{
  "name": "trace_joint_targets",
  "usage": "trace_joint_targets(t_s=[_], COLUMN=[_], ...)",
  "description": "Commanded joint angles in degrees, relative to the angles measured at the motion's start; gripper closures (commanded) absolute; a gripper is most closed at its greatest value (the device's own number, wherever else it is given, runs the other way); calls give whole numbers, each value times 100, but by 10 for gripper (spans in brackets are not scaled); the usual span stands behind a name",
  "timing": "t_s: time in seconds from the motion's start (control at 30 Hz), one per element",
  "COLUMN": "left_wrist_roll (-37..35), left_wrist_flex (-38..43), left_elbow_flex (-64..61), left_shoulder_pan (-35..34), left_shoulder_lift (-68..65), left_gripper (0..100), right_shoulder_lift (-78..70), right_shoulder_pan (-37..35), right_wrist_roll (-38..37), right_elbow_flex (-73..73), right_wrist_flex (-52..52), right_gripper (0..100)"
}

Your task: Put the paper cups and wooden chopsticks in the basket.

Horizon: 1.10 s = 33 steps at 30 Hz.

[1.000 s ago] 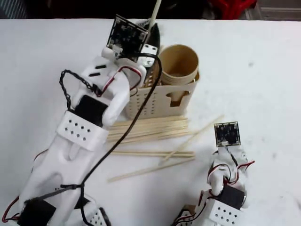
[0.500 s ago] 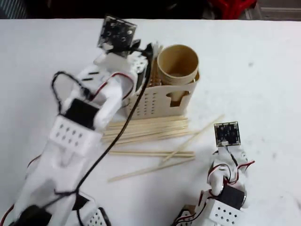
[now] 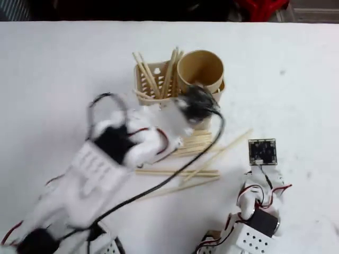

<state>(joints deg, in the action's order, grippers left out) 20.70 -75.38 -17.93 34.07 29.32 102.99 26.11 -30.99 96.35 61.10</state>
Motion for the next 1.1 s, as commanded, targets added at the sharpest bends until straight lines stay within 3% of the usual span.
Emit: trace_joint_targets(t_s=[0.0, 0.2, 0.5, 0.63, 0.87, 1.07], left_wrist_roll=[774, 1152, 1292, 1301, 1301, 1301], left_wrist_flex=[-299, 651, 1864, 2066, 2646, 2655], left_elbow_flex=[290, 299, 290, 299, 299, 299], left_shoulder_pan=[127, 251, 620, 593, 585, 567], left_shoulder_lift=[-1560, -3020, -3503, -3837, -4497, -4831], left_gripper=[953, 887, 860, 797, 794, 813], right_shoulder_lift=[31, -40, -180, -180, -180, -180], right_shoulder_pan=[453, 708, 892, 866, 866, 866], right_wrist_roll=[-70, -325, -299, -299, -299, -299], right_elbow_flex=[53, 53, 53, 53, 53, 53], right_wrist_flex=[-48, 66, -57, -57, -57, -57], right_gripper=[981, 981, 981, 981, 981, 981])
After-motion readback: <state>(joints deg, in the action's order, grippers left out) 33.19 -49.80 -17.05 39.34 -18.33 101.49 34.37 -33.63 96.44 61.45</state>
